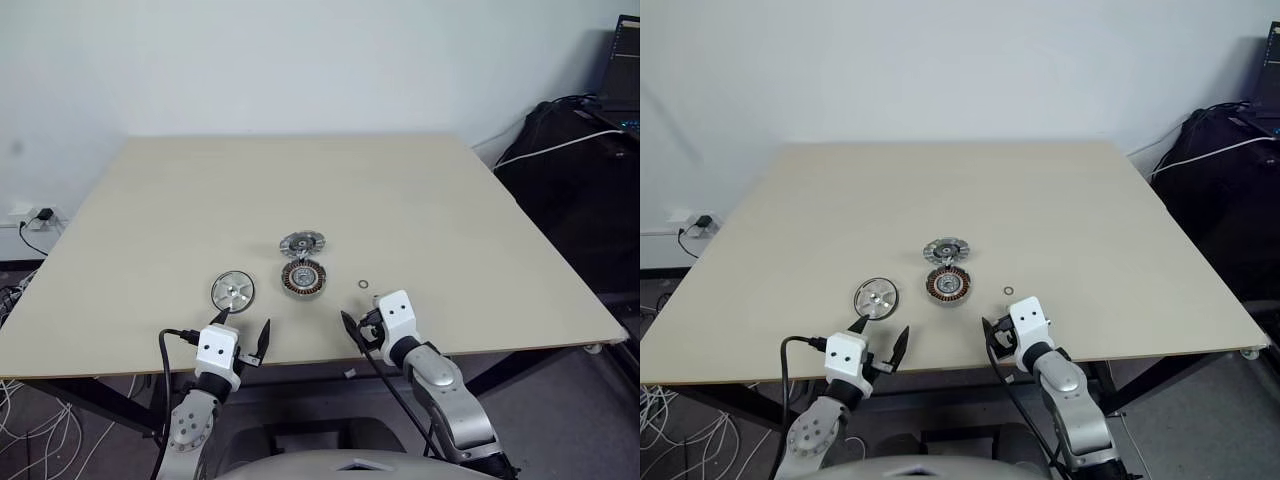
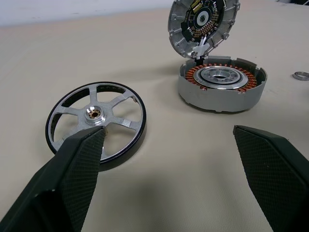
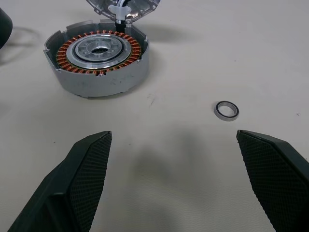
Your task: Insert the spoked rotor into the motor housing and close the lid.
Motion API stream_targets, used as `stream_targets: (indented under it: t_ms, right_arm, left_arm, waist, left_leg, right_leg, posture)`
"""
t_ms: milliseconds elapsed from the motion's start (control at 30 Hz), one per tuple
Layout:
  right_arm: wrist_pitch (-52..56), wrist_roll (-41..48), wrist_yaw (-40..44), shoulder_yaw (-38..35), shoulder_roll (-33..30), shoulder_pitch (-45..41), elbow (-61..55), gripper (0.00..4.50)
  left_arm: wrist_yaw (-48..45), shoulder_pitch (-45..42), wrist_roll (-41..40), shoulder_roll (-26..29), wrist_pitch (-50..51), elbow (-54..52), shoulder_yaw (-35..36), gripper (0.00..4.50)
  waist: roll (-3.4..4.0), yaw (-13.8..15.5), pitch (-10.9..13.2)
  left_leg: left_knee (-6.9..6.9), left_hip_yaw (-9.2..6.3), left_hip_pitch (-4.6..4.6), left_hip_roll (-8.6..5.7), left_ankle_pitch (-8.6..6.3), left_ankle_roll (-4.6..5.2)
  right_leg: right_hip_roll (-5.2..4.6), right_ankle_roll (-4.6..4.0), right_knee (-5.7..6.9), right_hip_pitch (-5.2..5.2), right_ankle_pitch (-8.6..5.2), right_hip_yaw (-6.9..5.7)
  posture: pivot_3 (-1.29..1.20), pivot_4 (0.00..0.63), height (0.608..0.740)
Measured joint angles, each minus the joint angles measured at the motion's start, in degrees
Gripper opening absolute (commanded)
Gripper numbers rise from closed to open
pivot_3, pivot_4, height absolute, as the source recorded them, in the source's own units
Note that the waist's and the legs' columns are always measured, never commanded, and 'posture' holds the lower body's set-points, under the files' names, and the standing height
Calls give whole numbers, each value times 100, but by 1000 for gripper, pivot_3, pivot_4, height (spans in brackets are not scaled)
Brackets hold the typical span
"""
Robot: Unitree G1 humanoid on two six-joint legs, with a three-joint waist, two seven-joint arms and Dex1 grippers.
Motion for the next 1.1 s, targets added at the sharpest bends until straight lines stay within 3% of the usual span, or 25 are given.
stream_targets:
  t_ms: [633,1100]
  right_arm:
    - [-92,-12,152,32,-48,32,23,4458]
    - [-83,-249,-386,-121,300,-1150,1291,4458]
  left_arm:
    - [-12,-2,-3,8,15,0,-2,4500]
    - [-25,-1,-28,-2,48,0,-61,4500]
  waist:
    - [0,1,0]
    - [1,-2,0]
  left_leg:
    - [0,0,0,1,0,0]
    - [-1,1,-3,-8,0,0]
  right_leg:
    - [-1,0,0,-1,0,0]
    - [0,-24,0,-1,15,0]
  posture:
    - [0,0,740]
    - [0,0,740]
